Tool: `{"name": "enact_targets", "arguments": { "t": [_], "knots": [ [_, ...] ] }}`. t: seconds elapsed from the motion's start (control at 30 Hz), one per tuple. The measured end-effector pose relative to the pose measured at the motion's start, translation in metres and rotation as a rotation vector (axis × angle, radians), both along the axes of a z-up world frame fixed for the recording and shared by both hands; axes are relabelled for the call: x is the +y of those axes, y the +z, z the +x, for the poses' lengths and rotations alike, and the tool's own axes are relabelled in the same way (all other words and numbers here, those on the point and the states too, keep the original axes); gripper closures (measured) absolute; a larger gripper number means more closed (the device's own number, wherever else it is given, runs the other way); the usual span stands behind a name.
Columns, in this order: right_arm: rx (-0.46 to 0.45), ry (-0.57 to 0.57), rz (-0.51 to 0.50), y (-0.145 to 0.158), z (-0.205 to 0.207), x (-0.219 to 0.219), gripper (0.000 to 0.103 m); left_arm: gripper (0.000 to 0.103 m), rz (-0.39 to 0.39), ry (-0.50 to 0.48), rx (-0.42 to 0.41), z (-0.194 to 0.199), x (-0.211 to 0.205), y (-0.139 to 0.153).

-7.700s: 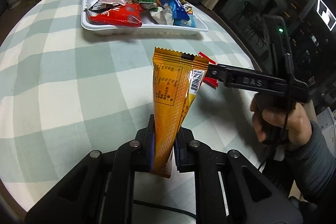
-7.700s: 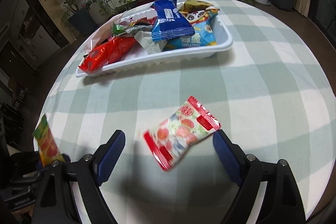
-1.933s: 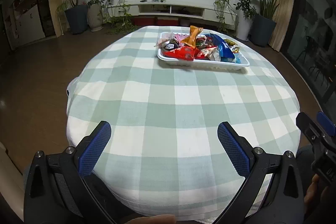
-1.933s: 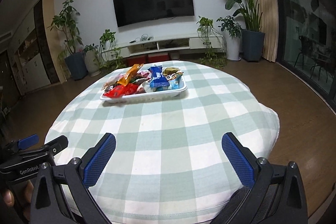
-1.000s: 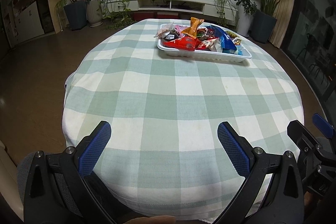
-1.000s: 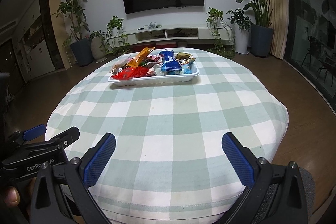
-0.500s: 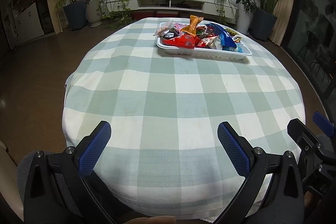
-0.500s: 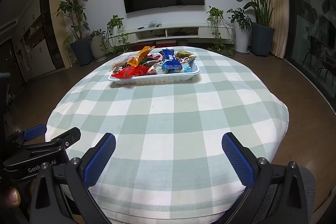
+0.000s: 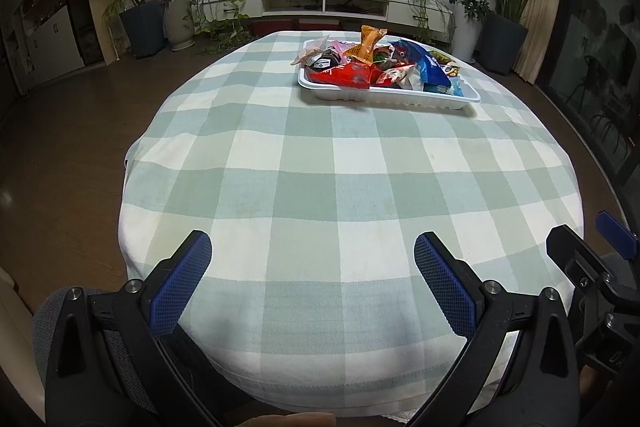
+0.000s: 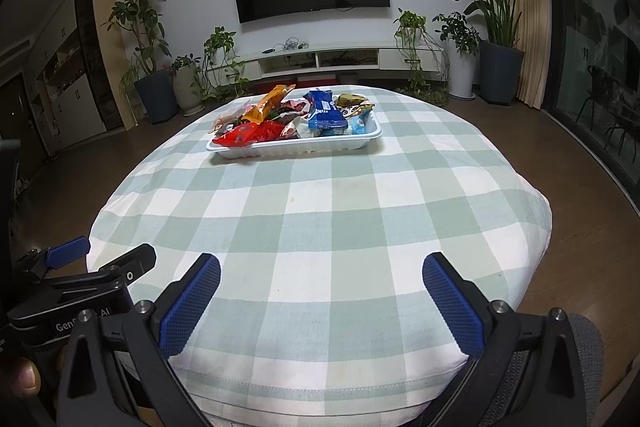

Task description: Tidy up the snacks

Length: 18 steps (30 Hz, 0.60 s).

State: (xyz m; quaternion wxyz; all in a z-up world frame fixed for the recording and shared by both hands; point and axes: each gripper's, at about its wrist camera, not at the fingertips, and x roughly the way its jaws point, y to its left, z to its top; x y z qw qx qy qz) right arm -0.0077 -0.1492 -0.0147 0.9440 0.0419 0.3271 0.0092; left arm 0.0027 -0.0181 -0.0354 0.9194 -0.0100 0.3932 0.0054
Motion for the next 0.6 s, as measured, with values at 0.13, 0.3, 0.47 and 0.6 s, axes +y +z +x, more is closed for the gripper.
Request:
{"name": "enact_targets", "arguments": {
  "t": [0.13,0.3,0.47,0.6],
  "knots": [
    [0.005,0.001,0.000,-0.0045,-0.0026,0.0027,0.000,0.000,0.001,0.001,0.003,0.0004,0.0009,-0.0008],
    [0.006,0.001,0.000,-0.0052,-0.0028,0.0023,0.000,0.000,0.002,0.000,0.003,0.0004,0.0008,-0.0008],
    [0.009,0.001,0.001,-0.0085,-0.0045,0.0035,0.000,0.000,0.004,-0.001,0.006,0.0006,0.0012,-0.0020],
    [0.011,0.001,0.001,-0.0092,-0.0049,0.0036,0.000,0.000,0.005,-0.001,0.007,0.0006,0.0012,-0.0022]
  ]
}}
